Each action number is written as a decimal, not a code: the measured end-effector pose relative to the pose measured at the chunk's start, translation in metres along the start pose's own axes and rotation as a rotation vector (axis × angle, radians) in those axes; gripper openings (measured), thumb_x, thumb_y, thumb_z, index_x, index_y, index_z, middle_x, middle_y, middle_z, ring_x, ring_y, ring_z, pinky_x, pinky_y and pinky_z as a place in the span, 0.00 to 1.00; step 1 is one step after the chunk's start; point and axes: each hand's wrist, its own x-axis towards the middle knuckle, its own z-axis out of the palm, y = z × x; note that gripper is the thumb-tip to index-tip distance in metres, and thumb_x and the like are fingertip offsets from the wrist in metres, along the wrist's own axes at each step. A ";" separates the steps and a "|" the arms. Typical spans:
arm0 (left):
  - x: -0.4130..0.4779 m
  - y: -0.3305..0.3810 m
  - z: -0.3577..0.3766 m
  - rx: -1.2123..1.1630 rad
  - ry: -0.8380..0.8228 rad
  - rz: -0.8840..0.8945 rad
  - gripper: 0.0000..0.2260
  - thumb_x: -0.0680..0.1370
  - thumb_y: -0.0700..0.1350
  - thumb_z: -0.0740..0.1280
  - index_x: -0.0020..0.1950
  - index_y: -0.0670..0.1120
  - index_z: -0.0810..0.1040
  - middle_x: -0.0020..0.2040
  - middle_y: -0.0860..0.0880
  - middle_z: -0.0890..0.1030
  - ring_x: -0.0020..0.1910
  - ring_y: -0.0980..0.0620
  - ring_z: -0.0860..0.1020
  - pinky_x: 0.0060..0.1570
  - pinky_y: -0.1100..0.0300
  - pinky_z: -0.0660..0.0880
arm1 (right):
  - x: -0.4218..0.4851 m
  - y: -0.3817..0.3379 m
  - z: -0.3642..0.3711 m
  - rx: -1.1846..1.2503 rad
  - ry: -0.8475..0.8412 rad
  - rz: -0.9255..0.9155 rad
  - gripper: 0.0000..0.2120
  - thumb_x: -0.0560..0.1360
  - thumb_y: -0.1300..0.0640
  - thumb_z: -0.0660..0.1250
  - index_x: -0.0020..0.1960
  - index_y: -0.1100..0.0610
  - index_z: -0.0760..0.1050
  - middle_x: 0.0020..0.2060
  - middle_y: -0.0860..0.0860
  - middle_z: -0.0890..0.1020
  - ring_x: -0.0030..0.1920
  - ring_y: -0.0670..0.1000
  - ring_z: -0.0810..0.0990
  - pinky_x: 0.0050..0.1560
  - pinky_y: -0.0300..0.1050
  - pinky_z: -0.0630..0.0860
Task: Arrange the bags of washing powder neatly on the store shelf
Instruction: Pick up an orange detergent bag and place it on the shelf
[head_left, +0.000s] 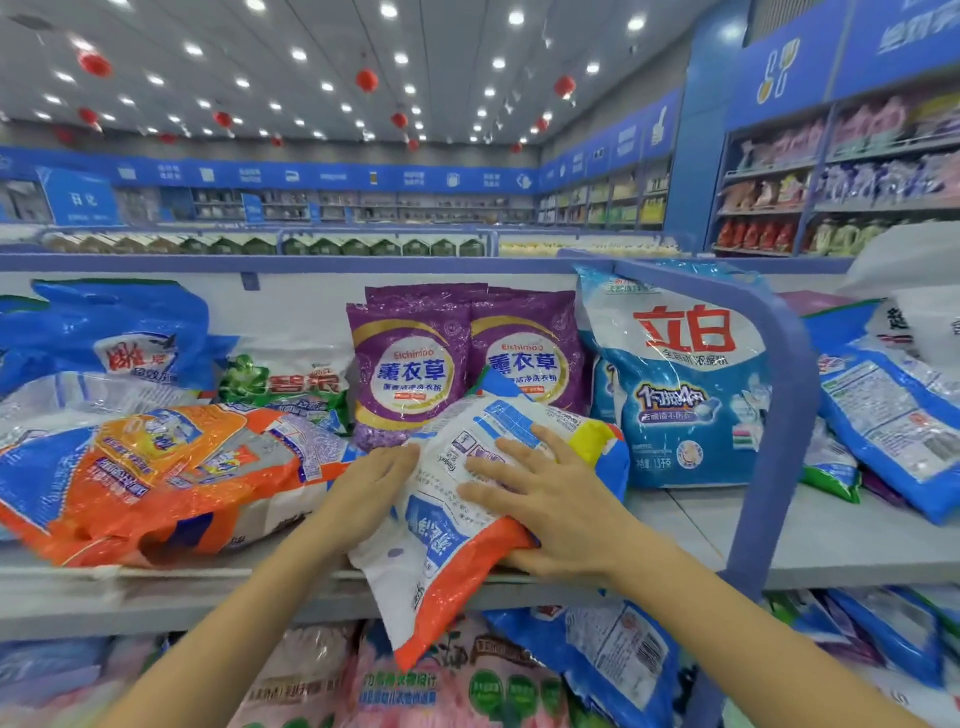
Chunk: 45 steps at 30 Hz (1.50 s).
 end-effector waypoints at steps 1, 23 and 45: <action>0.001 -0.001 -0.002 -0.062 -0.031 -0.038 0.18 0.82 0.55 0.50 0.59 0.51 0.76 0.55 0.58 0.74 0.54 0.59 0.72 0.51 0.63 0.64 | 0.003 0.001 0.000 0.019 0.051 0.018 0.23 0.69 0.39 0.57 0.58 0.46 0.77 0.57 0.46 0.81 0.57 0.55 0.80 0.58 0.64 0.72; 0.000 0.005 -0.037 -0.557 0.182 0.094 0.39 0.64 0.67 0.70 0.70 0.55 0.62 0.66 0.50 0.72 0.62 0.56 0.74 0.59 0.57 0.72 | 0.099 0.070 -0.049 1.402 0.517 1.226 0.15 0.75 0.46 0.63 0.38 0.57 0.73 0.37 0.57 0.72 0.40 0.57 0.72 0.42 0.52 0.68; -0.006 -0.005 -0.032 -0.567 0.490 -0.056 0.16 0.70 0.59 0.69 0.51 0.56 0.69 0.51 0.52 0.79 0.47 0.53 0.79 0.49 0.52 0.78 | 0.086 0.030 -0.023 1.481 0.573 1.186 0.07 0.77 0.51 0.64 0.51 0.53 0.76 0.43 0.50 0.82 0.43 0.51 0.81 0.45 0.49 0.78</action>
